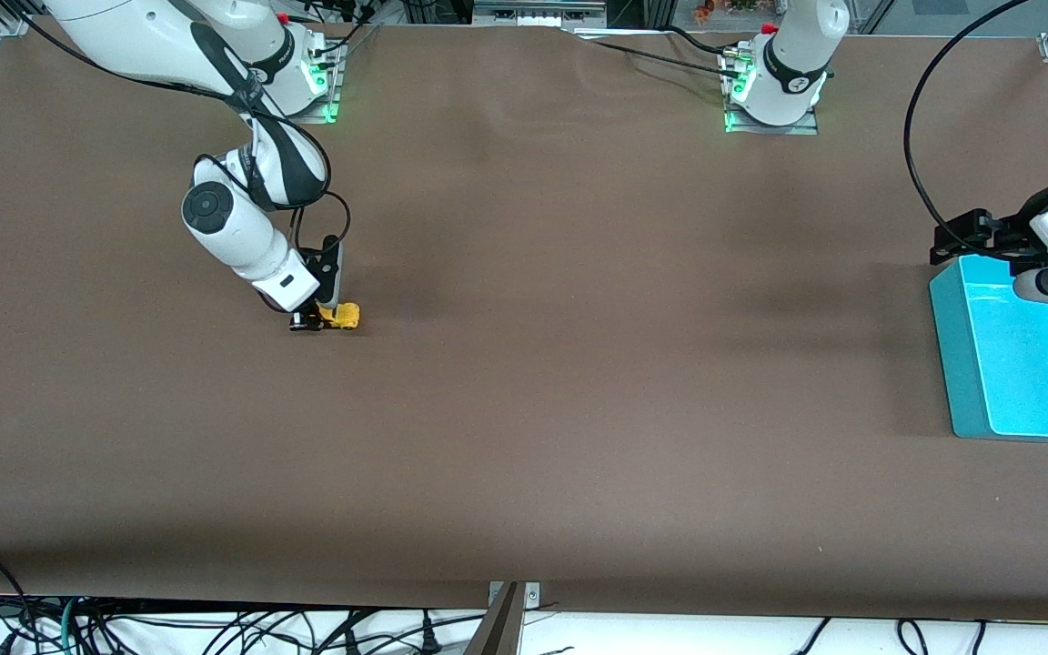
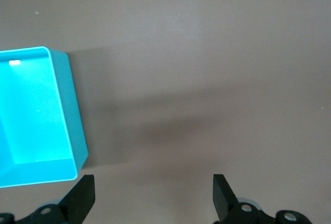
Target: Wind and store yellow beetle car
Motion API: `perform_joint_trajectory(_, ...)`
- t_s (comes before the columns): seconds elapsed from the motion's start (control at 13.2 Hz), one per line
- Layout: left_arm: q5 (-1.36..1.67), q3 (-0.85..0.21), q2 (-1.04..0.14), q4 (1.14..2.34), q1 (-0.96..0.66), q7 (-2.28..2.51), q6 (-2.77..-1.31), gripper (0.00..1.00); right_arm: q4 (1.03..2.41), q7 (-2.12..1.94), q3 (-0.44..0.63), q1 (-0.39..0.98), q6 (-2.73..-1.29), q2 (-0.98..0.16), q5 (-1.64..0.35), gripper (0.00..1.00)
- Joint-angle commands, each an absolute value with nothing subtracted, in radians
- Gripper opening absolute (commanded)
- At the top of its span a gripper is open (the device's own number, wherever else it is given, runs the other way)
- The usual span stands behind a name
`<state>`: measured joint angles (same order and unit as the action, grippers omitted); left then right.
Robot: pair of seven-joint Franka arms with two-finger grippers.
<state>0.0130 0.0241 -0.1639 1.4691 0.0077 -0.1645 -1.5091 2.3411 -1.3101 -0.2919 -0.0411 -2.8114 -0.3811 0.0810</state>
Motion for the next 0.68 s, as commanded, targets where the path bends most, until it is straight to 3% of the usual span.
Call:
perform_joint_trajectory(0.0,0.044,0.021,-0.19,1.451,0.037,-0.192,-1.516,1.0,2.333,-1.307,-0.299,-0.057,-2.815,-0.394,0.103,0.21)
perform_joint_trajectory(0.23,0.046,0.021,-0.219,1.451,0.044,-0.192,-1.52,1.0,2.336,-1.322,-0.27,-0.084,-2.781,-0.394,0.106,0.21)
perform_joint_trajectory(0.61,0.043,0.021,-0.236,1.451,0.044,-0.192,-1.548,1.0,2.338,-1.544,-0.115,-0.101,-2.76,-0.417,0.095,0.21)
